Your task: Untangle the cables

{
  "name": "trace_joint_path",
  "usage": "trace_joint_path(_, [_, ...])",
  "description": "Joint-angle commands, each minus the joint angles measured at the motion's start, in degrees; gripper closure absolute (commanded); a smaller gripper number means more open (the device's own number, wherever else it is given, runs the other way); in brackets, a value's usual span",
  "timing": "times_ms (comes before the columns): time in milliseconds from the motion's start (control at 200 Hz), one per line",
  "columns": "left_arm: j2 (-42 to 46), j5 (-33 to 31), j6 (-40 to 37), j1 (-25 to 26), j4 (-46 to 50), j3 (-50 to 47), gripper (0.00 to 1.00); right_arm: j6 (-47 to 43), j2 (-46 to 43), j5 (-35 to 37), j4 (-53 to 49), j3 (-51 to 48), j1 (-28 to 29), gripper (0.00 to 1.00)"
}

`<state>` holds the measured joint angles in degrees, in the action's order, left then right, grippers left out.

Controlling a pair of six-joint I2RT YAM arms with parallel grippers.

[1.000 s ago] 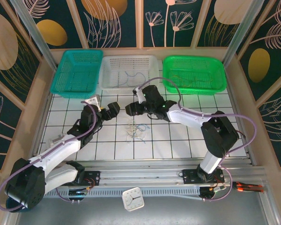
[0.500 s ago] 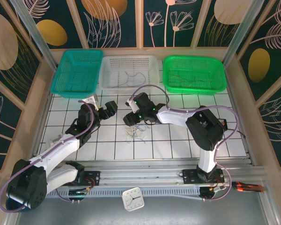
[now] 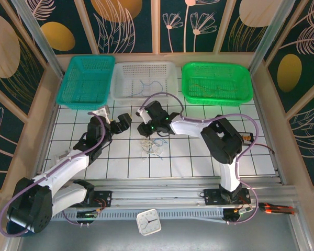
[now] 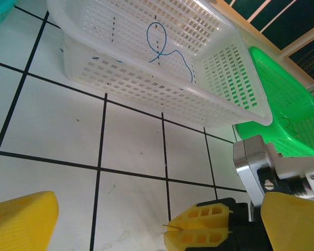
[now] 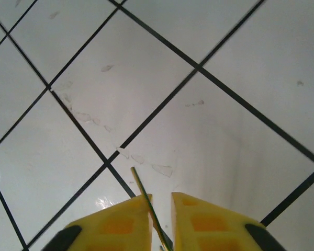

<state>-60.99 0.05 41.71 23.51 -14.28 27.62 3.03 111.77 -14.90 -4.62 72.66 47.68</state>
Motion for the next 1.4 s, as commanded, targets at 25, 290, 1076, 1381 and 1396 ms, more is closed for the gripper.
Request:
trace_joint_path(25, [0.7, 1.0, 0.7, -0.6, -0.8, -1.2, 0.01, -0.8, -0.9, 0.3, -1.6, 2.8, 0.1, 1.0])
trace_joint_path(290, [0.7, 2.5, -0.5, -0.6, -2.7, -2.3, 0.01, 1.7, -8.0, 2.9, -0.1, 1.2, -2.0, 1.0])
trace_joint_path(1076, [-13.3, 19.9, -5.4, 1.0, -13.4, 0.2, 0.01, 14.1, -21.4, 2.8, 7.9, -3.3, -5.2, 1.0])
trace_joint_path(1381, [-20.0, 19.4, -6.6, 5.4, -15.2, 4.5, 0.01, 16.6, -23.2, 0.4, 8.6, -2.7, -5.1, 1.0])
trace_joint_path(1396, [-20.3, 19.2, -6.5, 5.5, -15.3, 4.5, 0.02, 16.8, -23.3, 0.1, 8.8, -2.6, -5.1, 1.0])
